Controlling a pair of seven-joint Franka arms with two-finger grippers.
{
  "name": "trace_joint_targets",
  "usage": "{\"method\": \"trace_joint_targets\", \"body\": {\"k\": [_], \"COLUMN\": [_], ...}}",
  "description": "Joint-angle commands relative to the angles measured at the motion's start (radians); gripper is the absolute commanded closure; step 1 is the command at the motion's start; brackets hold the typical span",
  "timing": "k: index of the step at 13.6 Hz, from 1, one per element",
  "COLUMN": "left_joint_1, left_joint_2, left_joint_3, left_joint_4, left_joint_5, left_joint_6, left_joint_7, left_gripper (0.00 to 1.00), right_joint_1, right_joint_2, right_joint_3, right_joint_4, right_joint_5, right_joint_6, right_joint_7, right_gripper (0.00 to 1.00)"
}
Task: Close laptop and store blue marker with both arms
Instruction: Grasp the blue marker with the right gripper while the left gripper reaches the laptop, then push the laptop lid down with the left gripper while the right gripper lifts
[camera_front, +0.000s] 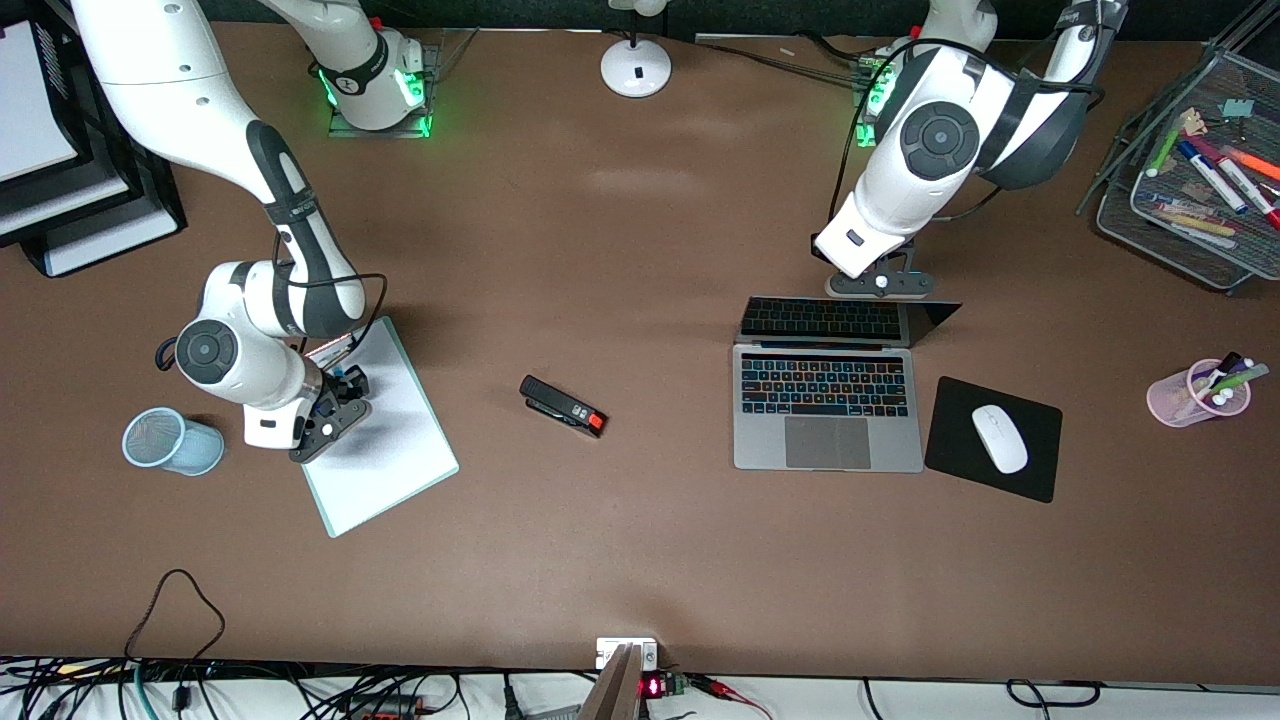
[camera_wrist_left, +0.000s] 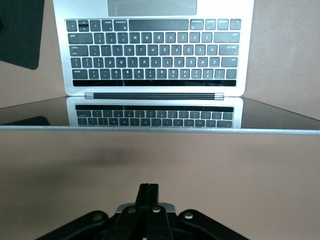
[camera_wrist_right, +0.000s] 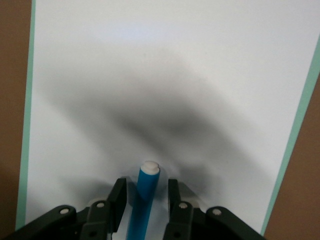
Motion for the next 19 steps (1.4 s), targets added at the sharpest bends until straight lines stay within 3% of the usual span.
{"method": "trace_joint_targets", "body": {"k": [1, 3, 8, 14, 19], "left_joint_1": [0.016, 0.016, 0.018, 0.051, 0.054], "left_joint_2": [0.024, 0.041, 0.073, 0.121, 0.201], "left_joint_3": [-0.013, -0.013, -0.007, -0.003, 0.000], "left_joint_4": [-0.012, -0.003, -0.001, 0.041, 0.124], "left_joint_5": [0.065, 0.153, 0.157, 0.226, 0.266], "left_joint_6": [0.048, 0.049, 0.131, 0.181, 0.204], "left_joint_7": [-0.011, -0.028, -0.049, -0.049, -0.051], "left_gripper": [1.00, 1.00, 1.00, 1.00, 1.00], "right_joint_1": [-0.001, -0.001, -0.006, -0.007, -0.009], "right_joint_2": [0.007, 0.013, 0.033, 0.030, 0.027], "right_joint_3": [0.005, 0.005, 0.005, 0.005, 0.003], "right_joint_4": [0.010, 0.017, 0.018, 0.050, 0.179], "right_joint_5": [0.045, 0.045, 0.045, 0.048, 0.048], "right_joint_6": [0.005, 0.005, 0.029, 0.015, -0.144], "right_joint_7": [-0.009, -0.009, -0.018, -0.012, -0.015], "right_gripper": [0.61, 0.63, 0.69, 1.00, 1.00]}}
